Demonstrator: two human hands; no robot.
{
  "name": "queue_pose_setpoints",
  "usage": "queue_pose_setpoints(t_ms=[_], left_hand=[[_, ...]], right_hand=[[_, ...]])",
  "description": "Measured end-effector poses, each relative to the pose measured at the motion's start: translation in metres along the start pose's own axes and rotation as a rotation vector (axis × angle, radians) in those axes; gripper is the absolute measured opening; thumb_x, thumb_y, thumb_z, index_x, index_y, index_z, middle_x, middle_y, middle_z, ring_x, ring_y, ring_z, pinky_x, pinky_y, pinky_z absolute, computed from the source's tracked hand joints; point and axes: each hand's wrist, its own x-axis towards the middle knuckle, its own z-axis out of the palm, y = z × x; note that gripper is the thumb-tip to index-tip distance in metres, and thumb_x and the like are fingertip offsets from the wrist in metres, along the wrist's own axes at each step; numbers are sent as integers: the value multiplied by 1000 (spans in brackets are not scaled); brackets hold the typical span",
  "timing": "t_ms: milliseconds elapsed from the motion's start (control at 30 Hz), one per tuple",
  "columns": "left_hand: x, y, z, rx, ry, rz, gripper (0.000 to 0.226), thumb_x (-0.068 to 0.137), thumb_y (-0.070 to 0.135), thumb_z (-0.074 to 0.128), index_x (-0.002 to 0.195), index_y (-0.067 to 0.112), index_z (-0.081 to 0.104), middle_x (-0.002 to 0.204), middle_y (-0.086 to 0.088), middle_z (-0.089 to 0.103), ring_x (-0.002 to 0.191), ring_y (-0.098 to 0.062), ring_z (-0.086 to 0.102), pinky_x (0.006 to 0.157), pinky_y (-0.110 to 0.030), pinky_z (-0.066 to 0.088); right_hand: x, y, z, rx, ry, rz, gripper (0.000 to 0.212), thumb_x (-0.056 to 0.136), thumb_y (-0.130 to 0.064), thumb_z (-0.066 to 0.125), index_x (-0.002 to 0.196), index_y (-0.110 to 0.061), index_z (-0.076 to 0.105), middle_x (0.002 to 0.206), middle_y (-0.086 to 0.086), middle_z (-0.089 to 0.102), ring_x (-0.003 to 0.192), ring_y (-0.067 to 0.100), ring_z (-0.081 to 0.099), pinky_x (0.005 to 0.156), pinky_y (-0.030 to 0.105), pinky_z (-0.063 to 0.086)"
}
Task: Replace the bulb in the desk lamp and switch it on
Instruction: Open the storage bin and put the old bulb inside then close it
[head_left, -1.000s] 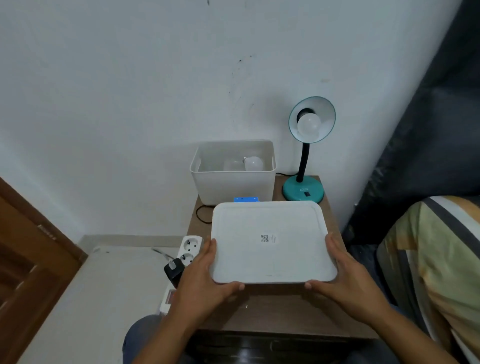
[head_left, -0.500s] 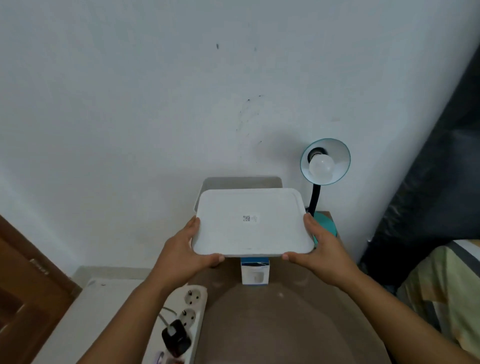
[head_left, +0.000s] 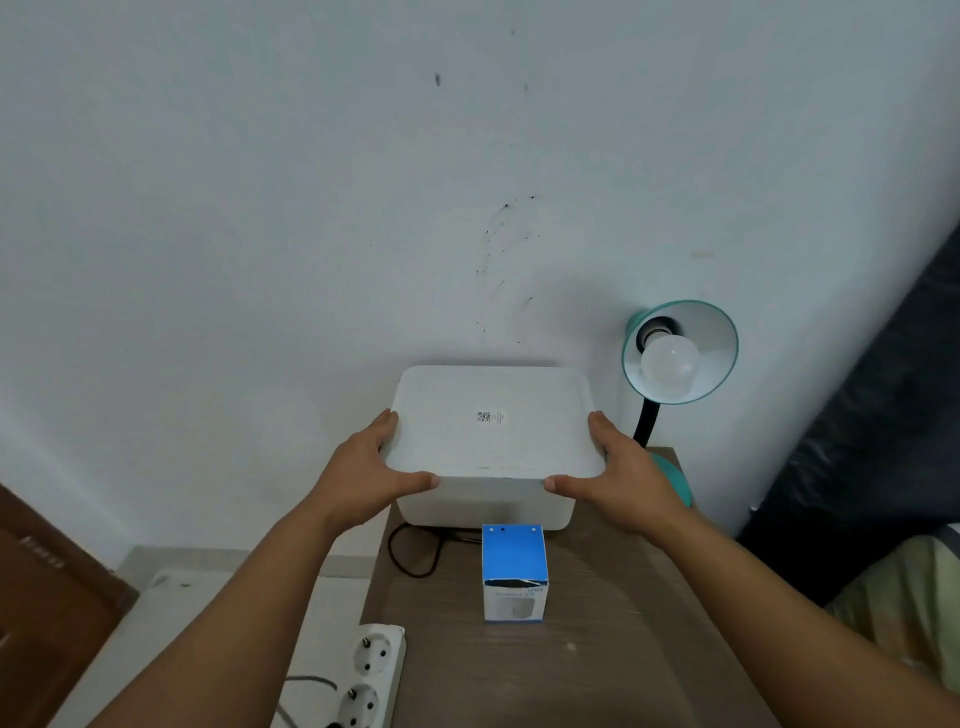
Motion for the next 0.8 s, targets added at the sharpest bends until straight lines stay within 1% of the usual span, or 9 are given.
queue_pose_setpoints(t_ms=[200,333,467,500,567,633,700,733,800], left_hand=[[14,-5,-1,-1,-2,-9,110,71,38,88,158,17,24,164,6,24,147,-18,33,118,-43,34],[18,-8,-1,9,-4,-15,109,71,38,87,158,16,24,164,5,27,146,-20,35,117,-42,36],[19,-7,-5,26,-25,-35,112,67,46,87,157,17,28,159,3,37,140,-22,43,112,-45,43],[19,-7,-5,28,-30,-44,111,64,50,86,155,17,31,156,3,42,136,-23,46,108,-44,46],[20,-8,-6,29,-32,-53,102,61,53,85,147,18,42,139,4,55,123,-22,56,94,-37,52],[22,-9,-5,31,-34,-52,83,67,44,86,138,20,50,125,6,61,112,-21,60,81,-31,51],[22,-10,-5,33,-39,-57,72,67,43,86,128,19,55,118,5,63,107,-20,62,75,-29,51],[22,-10,-6,34,-45,-60,76,64,47,85,128,18,54,119,4,63,107,-21,62,76,-31,53],[22,-10,-6,22,-39,-64,95,58,55,82,138,14,49,131,0,61,114,-24,60,87,-39,55]], right_hand=[[13,3,5,-7,-23,6,116,67,-51,82,154,-15,13,161,-2,16,147,15,20,118,33,22],[19,3,7,-14,-30,3,116,68,-49,82,154,-13,13,161,1,15,147,16,20,118,32,22],[21,2,6,-39,-36,6,115,68,-49,82,154,-13,14,161,1,15,147,17,20,118,33,21],[21,2,6,-39,-37,7,115,68,-49,82,154,-13,14,162,1,15,147,17,19,119,33,21],[22,1,7,-44,-39,7,115,68,-49,82,154,-13,15,162,1,15,147,17,19,119,33,21],[22,0,6,-64,-40,8,114,68,-50,81,154,-13,15,162,1,14,147,17,18,118,33,20],[24,-1,5,-95,-43,8,114,68,-52,80,154,-14,15,162,2,14,147,18,19,117,33,20],[24,-2,5,-108,-45,10,115,68,-53,80,153,-14,15,162,2,14,147,19,19,117,33,21],[25,-2,4,-121,-45,14,115,67,-54,80,153,-15,16,162,2,15,147,19,20,116,33,22]])
